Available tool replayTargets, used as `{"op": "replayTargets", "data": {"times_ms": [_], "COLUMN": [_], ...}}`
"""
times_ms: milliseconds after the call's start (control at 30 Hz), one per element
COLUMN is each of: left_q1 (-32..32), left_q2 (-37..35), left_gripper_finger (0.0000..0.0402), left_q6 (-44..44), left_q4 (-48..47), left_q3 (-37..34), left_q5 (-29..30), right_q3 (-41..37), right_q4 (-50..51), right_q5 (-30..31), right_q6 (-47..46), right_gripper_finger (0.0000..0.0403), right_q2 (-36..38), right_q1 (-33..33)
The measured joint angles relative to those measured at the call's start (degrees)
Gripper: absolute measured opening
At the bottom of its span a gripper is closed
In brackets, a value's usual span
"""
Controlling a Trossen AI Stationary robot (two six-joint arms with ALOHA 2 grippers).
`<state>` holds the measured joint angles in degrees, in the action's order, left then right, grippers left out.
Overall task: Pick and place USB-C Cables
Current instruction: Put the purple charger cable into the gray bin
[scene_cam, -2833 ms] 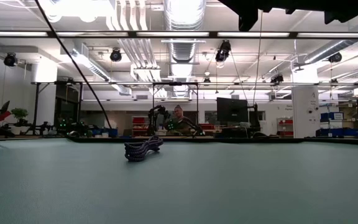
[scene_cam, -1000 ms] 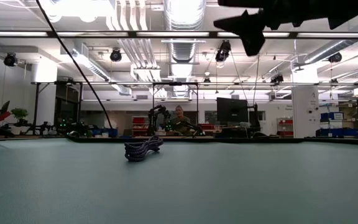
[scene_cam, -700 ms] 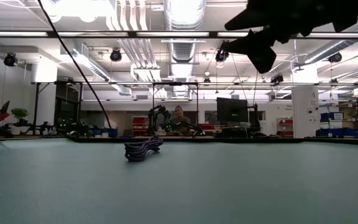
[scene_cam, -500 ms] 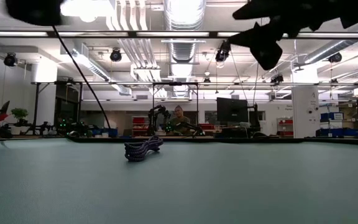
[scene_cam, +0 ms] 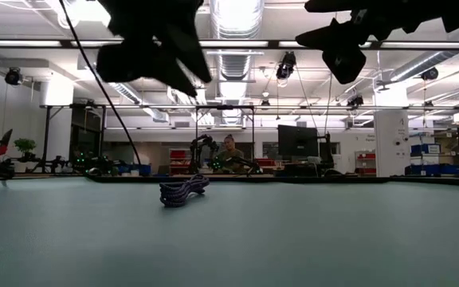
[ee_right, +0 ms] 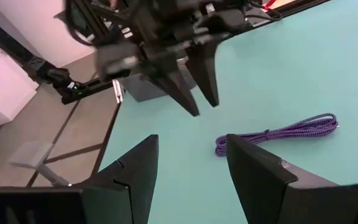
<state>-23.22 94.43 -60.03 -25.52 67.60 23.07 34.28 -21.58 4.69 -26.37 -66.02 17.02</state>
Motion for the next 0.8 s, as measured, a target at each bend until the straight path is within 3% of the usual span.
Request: {"op": "replayTargets", "data": {"times_ms": [200,567,800], "left_q1": [0.6,2.6,2.7], "left_q2": [1.9,2.9,7.6], "left_gripper_finger": [0.0114,0.0114,0.0114], "left_q6": [1.5,1.8,1.9], "left_q4": [-0.3,2.2,6.9], "left_q3": [-2.4,-4.0,-5.4], "left_q5": [0.2,9.5,12.9], "right_q3": [0.0,0.8,0.9], "right_q4": [-0.1,0.4,1.6], "right_q5": [0.0,-0.1,-0.1], "right_q6": [1.5,4.3,6.2], "right_gripper_finger": [0.0178,0.0178,0.0178], "right_q2": [0.4,1.7,2.3], "right_q1": [-0.1,-0.2,-0.2]}}
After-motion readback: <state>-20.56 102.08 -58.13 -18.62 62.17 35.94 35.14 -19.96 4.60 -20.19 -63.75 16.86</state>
